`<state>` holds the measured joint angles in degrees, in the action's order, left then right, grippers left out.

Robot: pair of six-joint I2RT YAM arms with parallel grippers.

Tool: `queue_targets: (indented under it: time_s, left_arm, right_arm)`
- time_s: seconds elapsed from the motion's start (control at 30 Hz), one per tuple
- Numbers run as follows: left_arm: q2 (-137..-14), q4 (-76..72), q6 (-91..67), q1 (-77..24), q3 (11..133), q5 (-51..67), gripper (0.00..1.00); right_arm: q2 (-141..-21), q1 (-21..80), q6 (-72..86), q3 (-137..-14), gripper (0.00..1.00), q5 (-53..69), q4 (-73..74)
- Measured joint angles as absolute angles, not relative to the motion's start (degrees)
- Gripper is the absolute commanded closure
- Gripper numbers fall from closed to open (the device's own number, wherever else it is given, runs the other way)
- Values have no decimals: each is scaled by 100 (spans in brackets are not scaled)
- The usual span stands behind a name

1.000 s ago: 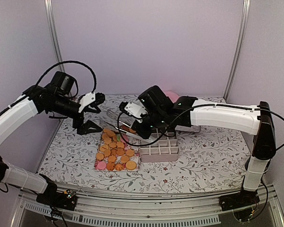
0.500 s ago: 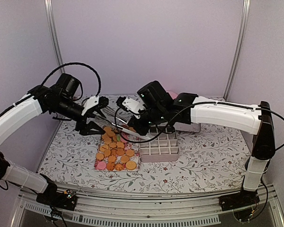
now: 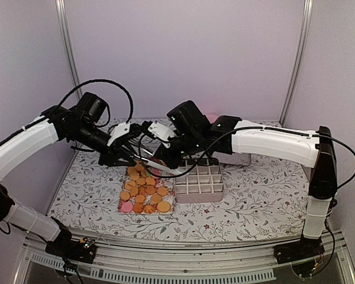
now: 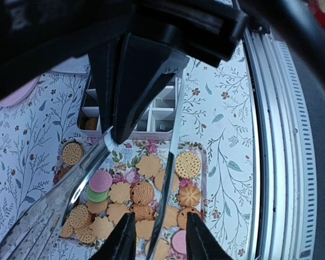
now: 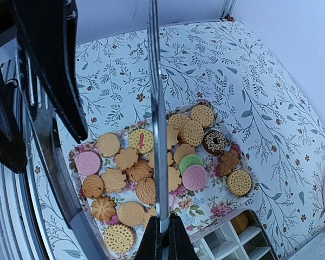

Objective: Pack the cookies
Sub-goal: Pass from the right arm to the left

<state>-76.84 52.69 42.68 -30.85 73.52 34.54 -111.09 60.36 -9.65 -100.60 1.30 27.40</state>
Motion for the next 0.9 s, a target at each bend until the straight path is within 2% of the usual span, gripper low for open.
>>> queue_targets:
  time_s: [0.07,0.13,0.5,0.9]
  left_arm:
    - [-7684,5264,4287,-3087,7347,3406,91]
    - [-7686,5269,4283,-3087,7332,3387,98]
    - [-7693,5614,4456,-3188,7306,3441,100]
    - [-7693,5544,4434,-3413,7334,2832,100]
  right_arm:
    - [-11111,6036,-965,-10060,100,165,2744]
    - [-11113,6036,-985,-10060,100,198,2764]
    - [-11316,5927,-952,-10090,100,279,2668]
    - [-12049,5402,58,-10748,100,604,2700]
